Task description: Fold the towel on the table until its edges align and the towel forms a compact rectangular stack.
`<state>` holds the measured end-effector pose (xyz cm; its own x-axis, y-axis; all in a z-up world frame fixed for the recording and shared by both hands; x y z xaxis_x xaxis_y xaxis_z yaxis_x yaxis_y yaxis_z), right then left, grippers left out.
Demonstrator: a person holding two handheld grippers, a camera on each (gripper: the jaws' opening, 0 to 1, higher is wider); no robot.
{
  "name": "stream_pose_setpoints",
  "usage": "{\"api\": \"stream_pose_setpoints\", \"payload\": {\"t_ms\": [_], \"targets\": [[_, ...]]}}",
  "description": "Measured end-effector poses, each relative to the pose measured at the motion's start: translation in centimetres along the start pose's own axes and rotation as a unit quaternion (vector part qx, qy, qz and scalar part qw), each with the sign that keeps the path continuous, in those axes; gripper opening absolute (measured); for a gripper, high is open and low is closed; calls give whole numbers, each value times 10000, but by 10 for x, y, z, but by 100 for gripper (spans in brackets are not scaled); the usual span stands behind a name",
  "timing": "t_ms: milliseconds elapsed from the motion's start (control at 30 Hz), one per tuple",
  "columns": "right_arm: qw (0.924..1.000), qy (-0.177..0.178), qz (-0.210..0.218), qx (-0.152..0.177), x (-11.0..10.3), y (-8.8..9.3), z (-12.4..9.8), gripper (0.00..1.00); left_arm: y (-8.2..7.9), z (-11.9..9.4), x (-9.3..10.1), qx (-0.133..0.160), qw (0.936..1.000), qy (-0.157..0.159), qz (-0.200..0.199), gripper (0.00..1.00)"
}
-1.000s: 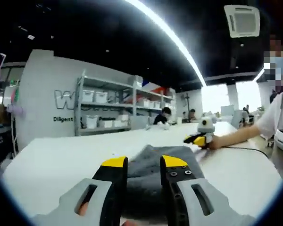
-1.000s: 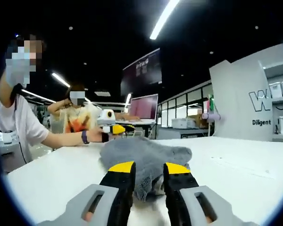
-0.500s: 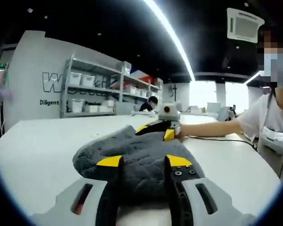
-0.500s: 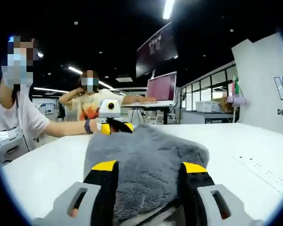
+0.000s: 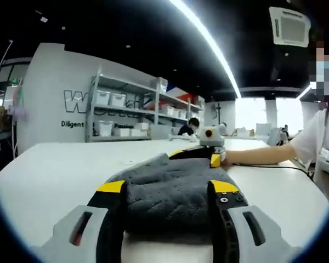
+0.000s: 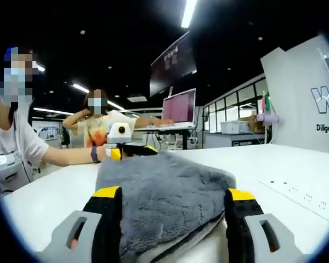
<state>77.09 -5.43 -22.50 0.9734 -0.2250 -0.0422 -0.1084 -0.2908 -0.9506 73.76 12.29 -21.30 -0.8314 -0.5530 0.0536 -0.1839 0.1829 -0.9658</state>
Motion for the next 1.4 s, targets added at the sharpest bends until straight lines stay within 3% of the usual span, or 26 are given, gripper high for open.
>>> {"api": "stream_pose_setpoints", "payload": {"t_ms": [67,167,200,300,433,667,767,1167,1400], "targets": [[9999,121,-33,17,-6,4,-14,94,5,-10,5,-80,9999,68,-54,69],[9995,284,-72,108,-17,7,-34,97,18,-34,17,-236,9996,69,-133,79],[9989,398,-25,237,-24,8,-48,97,23,-43,17,-297,9994,-46,-144,81],[9981,563,-68,228,-34,14,-65,99,34,-65,23,-438,9983,-378,44,84],[9964,827,-113,122,-55,26,-89,99,33,-82,40,-243,9989,-391,-65,95],[9924,1231,-5,54,-84,44,-130,100,47,-77,59,-645,9961,-517,307,99],[9913,1309,103,101,-93,48,-146,100,62,-73,57,-1132,9910,-564,440,99],[9828,1792,344,272,-114,63,-208,100,55,-75,62,-926,9942,-458,295,99],[9789,1938,456,461,-111,60,-218,100,54,-75,60,-868,9951,-441,194,99]]}}
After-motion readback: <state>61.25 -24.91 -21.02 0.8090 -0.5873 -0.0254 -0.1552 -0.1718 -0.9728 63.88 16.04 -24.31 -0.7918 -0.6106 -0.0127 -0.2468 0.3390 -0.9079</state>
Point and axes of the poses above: the point that each gripper's makers call its tool centre point, and the gripper's own axes: z roughly forward along the fingers, x roughly to its right, y roughly out of its underside, the point moved 1 cm from there along -z, roughly backward along the fingers, and after that the axes turned 15 degrees about -x, right-handed, at the moved point
